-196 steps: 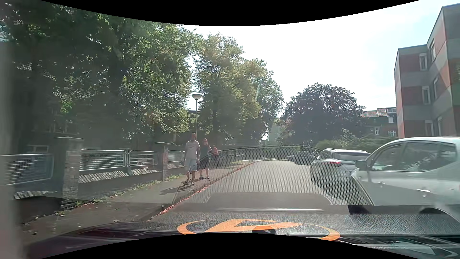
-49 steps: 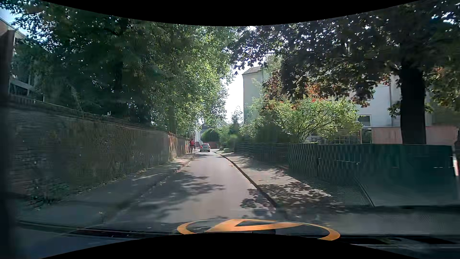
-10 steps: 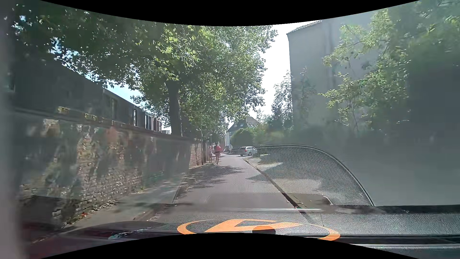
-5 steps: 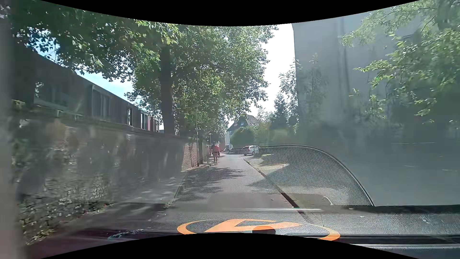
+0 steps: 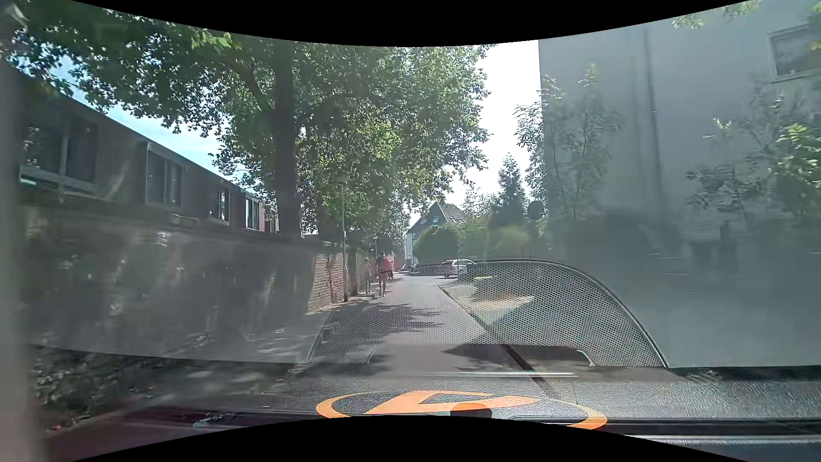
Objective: Follow the waypoints while adhering to traffic rules and regulations
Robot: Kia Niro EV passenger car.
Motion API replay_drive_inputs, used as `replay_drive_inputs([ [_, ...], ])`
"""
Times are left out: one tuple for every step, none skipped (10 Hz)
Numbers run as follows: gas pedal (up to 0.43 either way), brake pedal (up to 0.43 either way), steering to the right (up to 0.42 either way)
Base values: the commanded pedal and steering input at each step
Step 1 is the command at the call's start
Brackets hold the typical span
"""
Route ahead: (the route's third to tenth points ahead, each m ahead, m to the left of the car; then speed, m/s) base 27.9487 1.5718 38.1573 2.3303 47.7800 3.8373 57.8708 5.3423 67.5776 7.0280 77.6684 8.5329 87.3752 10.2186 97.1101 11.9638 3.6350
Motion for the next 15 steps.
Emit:
replay_drive_inputs([
  [0.0,0.0,-0.022],
  [0.0,0.0,-0.022],
  [0.0,0.0,-0.022],
  [0.0,0.0,-0.022],
  [0.0,0.0,-0.022],
  [0.0,0.0,-0.022],
  [0.0,0.0,-0.022],
  [0.0,0.0,-0.022],
  [0.0,0.0,-0.021],
  [0.0,0.0,-0.021],
  [0.0,0.0,-0.021],
  [0.0,0.0,-0.02],
  [0.0,0.0,-0.02],
  [0.0,0.0,-0.02],
  [0.0,0.0,-0.019],
])
